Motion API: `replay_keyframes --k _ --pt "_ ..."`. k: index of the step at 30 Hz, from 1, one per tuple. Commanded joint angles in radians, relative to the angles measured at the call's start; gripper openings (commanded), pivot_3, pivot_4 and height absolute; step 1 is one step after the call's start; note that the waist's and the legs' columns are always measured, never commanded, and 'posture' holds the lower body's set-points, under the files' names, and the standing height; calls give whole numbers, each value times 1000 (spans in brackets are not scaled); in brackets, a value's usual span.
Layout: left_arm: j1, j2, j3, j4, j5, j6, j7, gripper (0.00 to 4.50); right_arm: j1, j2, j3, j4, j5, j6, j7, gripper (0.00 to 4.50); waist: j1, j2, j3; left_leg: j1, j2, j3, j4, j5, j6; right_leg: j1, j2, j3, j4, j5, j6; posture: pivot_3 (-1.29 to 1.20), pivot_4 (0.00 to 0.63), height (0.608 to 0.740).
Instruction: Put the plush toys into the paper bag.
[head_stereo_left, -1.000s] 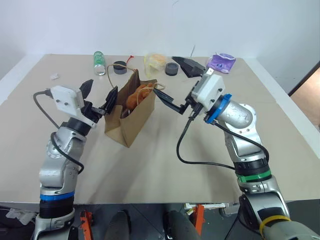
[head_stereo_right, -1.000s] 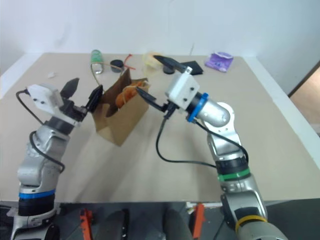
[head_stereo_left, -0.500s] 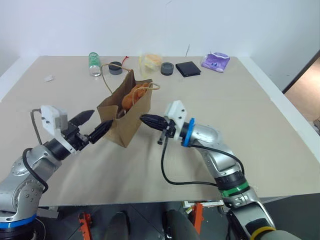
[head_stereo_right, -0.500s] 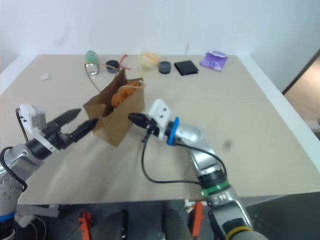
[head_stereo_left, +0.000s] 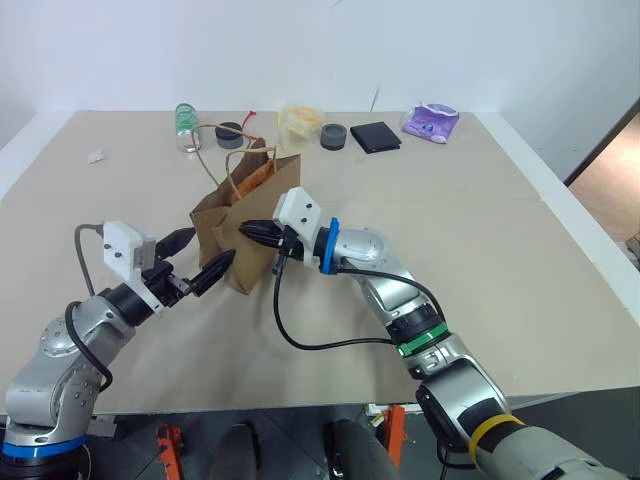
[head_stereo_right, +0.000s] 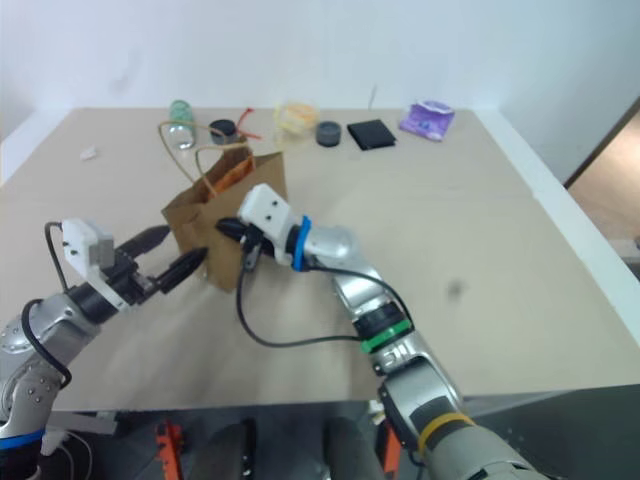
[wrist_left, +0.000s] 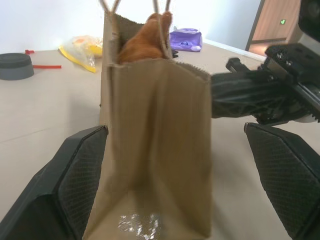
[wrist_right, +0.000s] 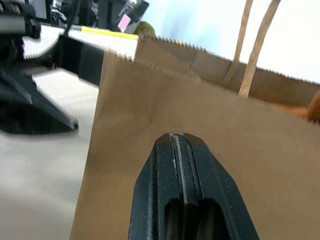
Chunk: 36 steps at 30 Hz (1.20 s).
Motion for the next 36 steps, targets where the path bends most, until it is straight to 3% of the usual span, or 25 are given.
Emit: replay_keyframes --k 1,16,20,22,23,24,26,27,30,33,36 --pt "-22 -9 -28 6 69 -42 28 4500 -48 28 -19 -8 10 -23 0 54 0 0 0 0 0 0 0 0 0 0 0 0 0 0 0 0 150 740" --pt "-191 -119 -137 215 240 -139 81 4500 -31 22 -23 -56 11 -4 8 54 1 -1 0 0 0 0 0 0 0 0 0 0 0 0 0 0 150 740" --pt "-199 -134 -134 221 233 -153 73 3222 -26 18 -19 -63 6 -2 6 0 0 -1 0 0 0 0 0 0 0 0 0 0 0 0 0 0 150 740" --pt "-202 -136 -132 219 232 -152 73 2136 -24 17 -18 -64 6 -2 6 0 0 -1 0 0 0 0 0 0 0 0 0 0 0 0 0 0 150 740" --pt "-203 -137 -131 218 231 -151 73 1850 -24 17 -18 -63 6 -2 5 0 1 -1 0 0 0 0 0 0 0 0 0 0 0 0 0 0 150 740" --pt "-203 -137 -130 217 230 -150 72 1124 -24 17 -18 -62 6 -2 5 0 1 -1 0 0 0 0 0 0 0 0 0 0 0 0 0 0 150 740" --pt "-198 -141 -120 209 215 -138 75 248 -22 16 -18 -65 6 -2 5 0 1 -1 0 0 0 0 0 0 0 0 0 0 0 0 0 0 150 740" --pt "-196 -143 -115 205 207 -133 76 14 -21 15 -19 -67 7 -1 5 0 1 -1 0 0 0 0 0 0 0 0 0 0 0 0 0 0 150 740" --pt "-194 -147 -95 188 154 -107 58 14 -6 0 -54 -124 84 34 57 0 1 -1 0 0 0 0 0 0 0 0 0 0 0 0 0 0 150 740" --pt "-190 -123 -77 162 80 -97 -26 14 21 -78 -208 -300 404 352 170 0 3 -1 0 -1 0 0 0 0 0 0 0 0 0 0 0 0 150 740" --pt "-186 -81 -53 135 -15 -79 -137 14 22 -256 -345 -344 627 621 272 0 16 -1 0 -3 -1 -1 1 0 0 1 -1 0 0 0 1 0 150 740"
